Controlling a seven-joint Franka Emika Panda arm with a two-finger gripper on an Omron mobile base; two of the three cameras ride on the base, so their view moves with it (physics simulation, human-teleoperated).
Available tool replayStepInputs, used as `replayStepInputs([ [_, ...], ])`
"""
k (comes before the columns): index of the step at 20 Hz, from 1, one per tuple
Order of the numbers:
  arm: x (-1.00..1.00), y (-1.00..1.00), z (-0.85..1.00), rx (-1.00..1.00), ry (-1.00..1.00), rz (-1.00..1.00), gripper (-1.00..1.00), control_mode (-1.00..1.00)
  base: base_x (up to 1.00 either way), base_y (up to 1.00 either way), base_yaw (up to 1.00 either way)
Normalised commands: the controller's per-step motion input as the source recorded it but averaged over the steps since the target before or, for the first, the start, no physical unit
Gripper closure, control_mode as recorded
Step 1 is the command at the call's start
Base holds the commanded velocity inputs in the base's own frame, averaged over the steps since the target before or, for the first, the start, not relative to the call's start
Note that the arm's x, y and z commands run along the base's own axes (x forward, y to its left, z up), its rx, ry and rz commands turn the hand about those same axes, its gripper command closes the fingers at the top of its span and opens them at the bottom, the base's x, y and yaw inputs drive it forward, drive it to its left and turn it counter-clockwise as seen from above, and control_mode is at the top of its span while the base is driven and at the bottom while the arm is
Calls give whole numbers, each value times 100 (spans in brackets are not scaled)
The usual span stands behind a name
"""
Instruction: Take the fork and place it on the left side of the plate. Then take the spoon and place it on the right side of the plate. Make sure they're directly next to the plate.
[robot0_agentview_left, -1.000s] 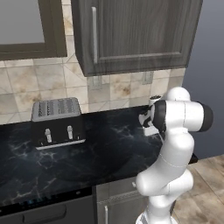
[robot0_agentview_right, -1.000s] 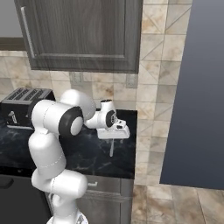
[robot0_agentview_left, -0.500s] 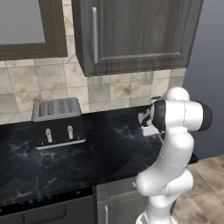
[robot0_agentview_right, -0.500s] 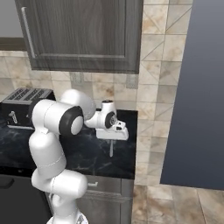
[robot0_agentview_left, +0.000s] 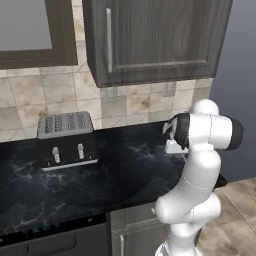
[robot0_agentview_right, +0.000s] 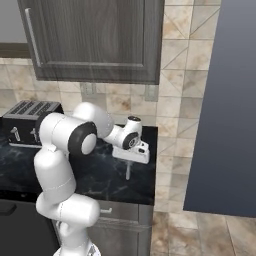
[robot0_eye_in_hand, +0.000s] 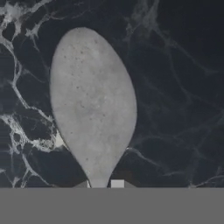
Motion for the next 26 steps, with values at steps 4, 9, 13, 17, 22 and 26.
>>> replayStepInputs([
  [4,-44,-39,-15,20,-12,0,100,-100,0,0,0],
  [9,-59,-55,0,22,-20,0,100,-100,0,0,0],
  [13,-93,-55,16,21,-40,0,100,-100,0,0,0],
  [17,-100,-49,37,17,-60,0,100,-100,0,0,0],
  [22,-100,-28,70,6,-71,0,100,-100,0,0,0],
  [26,-82,0,100,0,-46,1,100,-100,0,0,0],
])
